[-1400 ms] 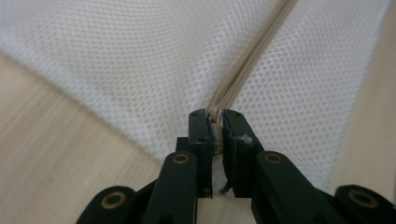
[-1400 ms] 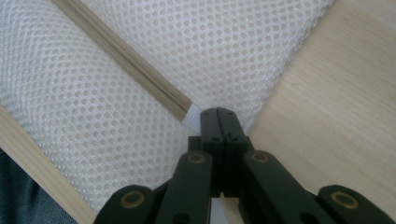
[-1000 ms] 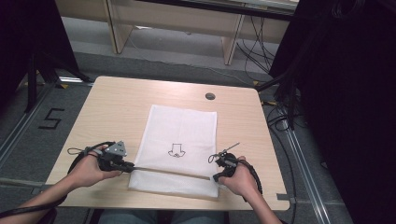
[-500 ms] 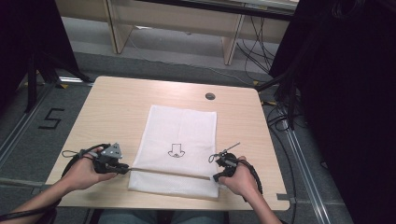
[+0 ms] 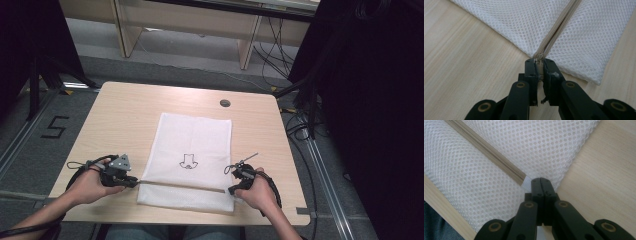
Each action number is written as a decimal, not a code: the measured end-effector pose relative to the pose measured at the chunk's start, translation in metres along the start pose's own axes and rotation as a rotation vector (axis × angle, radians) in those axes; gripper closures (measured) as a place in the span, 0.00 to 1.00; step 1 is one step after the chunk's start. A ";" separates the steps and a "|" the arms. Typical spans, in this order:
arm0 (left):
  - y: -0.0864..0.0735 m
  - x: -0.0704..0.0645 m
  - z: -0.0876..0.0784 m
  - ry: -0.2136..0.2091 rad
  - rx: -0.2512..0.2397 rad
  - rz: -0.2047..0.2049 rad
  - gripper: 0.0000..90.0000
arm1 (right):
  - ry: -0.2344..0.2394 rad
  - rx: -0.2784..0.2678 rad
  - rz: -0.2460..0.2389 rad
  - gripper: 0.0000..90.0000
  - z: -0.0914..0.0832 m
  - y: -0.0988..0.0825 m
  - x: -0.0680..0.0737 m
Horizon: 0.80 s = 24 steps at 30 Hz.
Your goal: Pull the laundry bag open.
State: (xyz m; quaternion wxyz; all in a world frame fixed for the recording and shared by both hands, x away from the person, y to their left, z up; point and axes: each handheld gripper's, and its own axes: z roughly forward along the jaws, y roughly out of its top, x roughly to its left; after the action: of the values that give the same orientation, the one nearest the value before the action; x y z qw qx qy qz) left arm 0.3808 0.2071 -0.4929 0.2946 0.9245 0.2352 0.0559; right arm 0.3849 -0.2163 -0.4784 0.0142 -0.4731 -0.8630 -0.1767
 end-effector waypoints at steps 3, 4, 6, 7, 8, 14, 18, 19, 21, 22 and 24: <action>0.000 0.000 0.000 -0.002 -0.007 -0.011 0.91 | -0.002 -0.026 -0.035 1.00 0.001 -0.001 -0.003; 0.000 -0.001 0.000 -0.005 -0.011 -0.027 0.91 | 0.003 -0.029 -0.033 1.00 0.001 -0.001 -0.003; 0.001 -0.001 -0.001 0.003 -0.001 -0.003 0.91 | -0.001 -0.030 -0.038 1.00 0.001 -0.001 -0.003; 0.001 -0.001 -0.001 0.004 -0.002 -0.007 0.91 | -0.001 -0.035 -0.040 1.00 0.001 -0.002 -0.003; 0.001 -0.002 -0.002 0.004 -0.010 -0.021 0.90 | -0.002 -0.037 -0.045 1.00 0.000 -0.002 -0.003; 0.001 -0.003 -0.007 0.013 -0.099 -0.115 0.82 | -0.013 -0.066 -0.025 0.95 -0.003 -0.002 -0.005; 0.002 -0.002 -0.017 0.034 -0.181 -0.138 0.74 | -0.032 -0.154 0.010 0.86 -0.012 -0.002 -0.008; 0.003 -0.001 -0.018 0.051 -0.229 -0.164 0.72 | -0.051 -0.169 0.023 0.84 -0.015 -0.002 -0.009; 0.003 0.004 -0.024 0.085 -0.277 -0.194 0.65 | -0.066 -0.215 0.020 0.80 -0.016 -0.001 -0.012; 0.002 0.005 -0.027 0.098 -0.314 -0.229 0.62 | -0.080 -0.248 0.010 0.78 -0.017 -0.001 -0.015; 0.000 0.009 -0.032 0.102 -0.371 -0.300 0.56 | -0.094 -0.268 -0.004 0.76 -0.019 0.000 -0.018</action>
State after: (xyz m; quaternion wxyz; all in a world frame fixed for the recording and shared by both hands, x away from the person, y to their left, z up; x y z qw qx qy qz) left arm 0.3808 0.2276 -0.4667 0.4520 0.8053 0.3702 0.1002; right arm 0.3923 -0.2371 -0.4646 -0.0900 -0.4769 -0.8322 -0.2680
